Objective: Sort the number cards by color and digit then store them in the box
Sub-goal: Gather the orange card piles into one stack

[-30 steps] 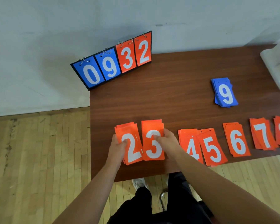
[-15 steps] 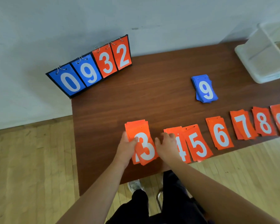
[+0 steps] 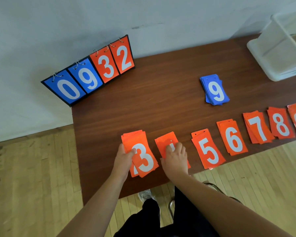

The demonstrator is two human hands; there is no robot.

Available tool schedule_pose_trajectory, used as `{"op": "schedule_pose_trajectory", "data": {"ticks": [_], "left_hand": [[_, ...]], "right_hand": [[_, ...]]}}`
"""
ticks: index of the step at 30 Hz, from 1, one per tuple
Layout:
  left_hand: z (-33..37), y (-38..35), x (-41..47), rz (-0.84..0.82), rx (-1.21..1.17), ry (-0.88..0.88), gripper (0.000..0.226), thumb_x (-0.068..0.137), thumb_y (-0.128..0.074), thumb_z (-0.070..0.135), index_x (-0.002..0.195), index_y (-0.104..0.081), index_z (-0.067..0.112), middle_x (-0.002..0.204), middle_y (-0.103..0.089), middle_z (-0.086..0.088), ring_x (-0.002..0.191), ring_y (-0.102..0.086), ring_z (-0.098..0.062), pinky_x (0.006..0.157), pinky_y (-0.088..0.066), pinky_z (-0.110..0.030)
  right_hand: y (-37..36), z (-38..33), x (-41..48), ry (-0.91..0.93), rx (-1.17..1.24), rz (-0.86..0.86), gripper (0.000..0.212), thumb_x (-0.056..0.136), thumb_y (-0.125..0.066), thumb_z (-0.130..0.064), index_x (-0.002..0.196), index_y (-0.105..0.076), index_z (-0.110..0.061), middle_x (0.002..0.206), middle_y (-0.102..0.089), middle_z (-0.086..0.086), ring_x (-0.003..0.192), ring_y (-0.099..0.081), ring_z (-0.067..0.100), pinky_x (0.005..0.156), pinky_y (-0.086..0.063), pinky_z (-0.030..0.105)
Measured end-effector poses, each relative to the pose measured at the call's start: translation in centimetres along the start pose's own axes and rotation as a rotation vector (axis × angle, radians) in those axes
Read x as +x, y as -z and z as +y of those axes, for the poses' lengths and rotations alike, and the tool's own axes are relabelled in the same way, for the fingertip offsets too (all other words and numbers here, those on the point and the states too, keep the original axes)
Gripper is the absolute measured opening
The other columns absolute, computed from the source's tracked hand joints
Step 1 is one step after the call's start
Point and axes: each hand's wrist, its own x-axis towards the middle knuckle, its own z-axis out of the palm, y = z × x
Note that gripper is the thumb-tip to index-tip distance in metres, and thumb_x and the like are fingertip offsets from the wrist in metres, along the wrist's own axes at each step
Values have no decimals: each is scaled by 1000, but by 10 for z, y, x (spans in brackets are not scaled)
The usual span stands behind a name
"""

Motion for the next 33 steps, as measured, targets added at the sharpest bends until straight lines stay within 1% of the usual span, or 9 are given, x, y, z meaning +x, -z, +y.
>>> {"op": "schedule_pose_trajectory", "data": {"ticks": [4, 6, 9, 13, 17, 20, 22, 29, 33], "left_hand": [[-1, 4, 3, 15, 4, 22, 38, 95, -63, 32, 130, -48, 31, 124, -64, -1, 107, -67, -25, 91, -56, -53], [-3, 5, 3, 27, 9, 29, 36, 96, -63, 31, 129, -48, 31, 123, -64, -1, 107, -66, -25, 92, -56, -53], [-5, 4, 3, 36, 22, 19, 32, 97, -61, 30, 126, -48, 31, 122, -63, -1, 107, -65, -24, 92, -56, -51], [-4, 1, 3, 59, 35, 1, 28, 99, -59, 29, 122, -45, 32, 120, -61, 1, 102, -63, -20, 82, -57, -40], [3, -6, 2, 60, 37, -23, 28, 99, -58, 29, 123, -44, 31, 119, -60, 2, 100, -63, -19, 80, -57, -38], [13, -20, -1, -15, 26, -56, 34, 98, -60, 33, 128, -45, 32, 125, -62, 3, 109, -64, -23, 93, -55, -50], [20, -31, -4, -63, -2, -65, 37, 97, -60, 34, 131, -46, 31, 126, -63, 2, 109, -65, -23, 94, -55, -52], [37, -85, -18, -335, -55, -107, 38, 94, -64, 35, 129, -51, 31, 118, -70, 0, 104, -71, -22, 92, -57, -46], [39, -111, -17, -328, 6, -131, 37, 92, -69, 32, 125, -52, 34, 120, -69, -1, 105, -70, -23, 94, -55, -46]], "right_hand": [[12, 5, 13, -282, 72, -124, 101, 71, -78, -56, 145, -21, -17, 136, -36, 19, 128, -37, 36, 106, -32, 44], [18, 5, 19, -376, 125, -181, 102, 68, -80, -56, 142, -23, -15, 137, -38, 19, 129, -38, 36, 107, -32, 44], [17, 10, 24, -360, 184, -229, 82, 73, -79, -51, 132, -37, -13, 133, -45, 15, 126, -43, 34, 104, -36, 43], [34, 19, 35, -266, 579, -260, 30, 93, -63, -27, 117, -57, -9, 113, -64, 10, 103, -62, 25, 86, -51, 37], [61, 21, 39, -323, 975, -324, 28, 94, -63, -35, 118, -62, -19, 104, -69, -3, 92, -67, 18, 82, -55, 35], [71, 26, 43, -292, 987, -288, 34, 95, -61, -35, 124, -61, -19, 113, -70, -2, 97, -69, 19, 88, -57, 42], [79, 31, 47, -253, 950, -270, 33, 96, -60, -33, 125, -61, -17, 115, -70, 1, 95, -68, 17, 85, -57, 37], [73, 37, 45, -118, 630, -206, 44, 97, -52, -45, 128, -55, -15, 124, -53, 5, 111, -59, 24, 89, -47, 30], [69, 61, 49, -209, 669, -218, 61, 95, -42, -59, 136, -51, -16, 134, -47, 7, 116, -55, 25, 99, -47, 37]]}}
